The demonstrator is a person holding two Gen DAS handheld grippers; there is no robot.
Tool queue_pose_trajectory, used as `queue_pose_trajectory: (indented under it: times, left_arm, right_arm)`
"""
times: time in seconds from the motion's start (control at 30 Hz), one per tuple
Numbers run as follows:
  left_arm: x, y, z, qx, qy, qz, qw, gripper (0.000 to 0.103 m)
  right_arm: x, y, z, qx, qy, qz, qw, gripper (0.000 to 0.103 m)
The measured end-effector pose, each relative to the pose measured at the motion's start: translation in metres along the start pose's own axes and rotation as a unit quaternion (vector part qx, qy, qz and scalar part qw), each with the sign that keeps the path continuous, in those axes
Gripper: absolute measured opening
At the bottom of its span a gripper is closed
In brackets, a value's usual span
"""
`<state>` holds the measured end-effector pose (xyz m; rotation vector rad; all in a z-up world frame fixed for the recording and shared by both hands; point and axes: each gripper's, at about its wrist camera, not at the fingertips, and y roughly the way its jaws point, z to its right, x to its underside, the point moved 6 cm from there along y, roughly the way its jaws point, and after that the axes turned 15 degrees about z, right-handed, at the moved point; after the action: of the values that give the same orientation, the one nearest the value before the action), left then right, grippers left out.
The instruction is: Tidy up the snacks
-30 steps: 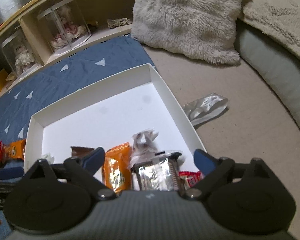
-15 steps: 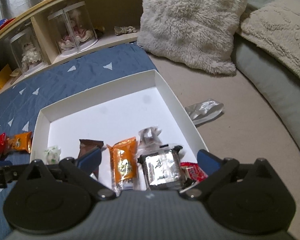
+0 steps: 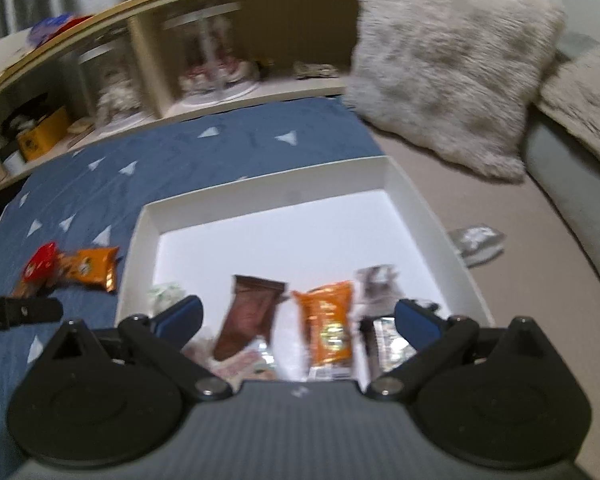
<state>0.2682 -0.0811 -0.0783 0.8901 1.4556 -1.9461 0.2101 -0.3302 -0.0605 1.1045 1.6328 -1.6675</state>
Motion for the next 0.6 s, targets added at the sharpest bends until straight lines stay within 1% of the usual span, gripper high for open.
queue_pose_trajectory:
  times: [0.33, 0.6]
  left_arm:
    - [0.004, -0.017, -0.068, -0.046, -0.027, 0.006, 0.9986, 0.103]
    - [-0.001, -0.017, -0.105, -0.058, -0.038, 0.023, 0.9973, 0.103]
  right_arm:
    - [0.005, 0.01, -0.053, -0.053, -0.026, 0.002, 0.998, 0.102]
    - [0.006, 0.023, -0.089, -0.092, -0.031, 0.013, 0.995, 0.102]
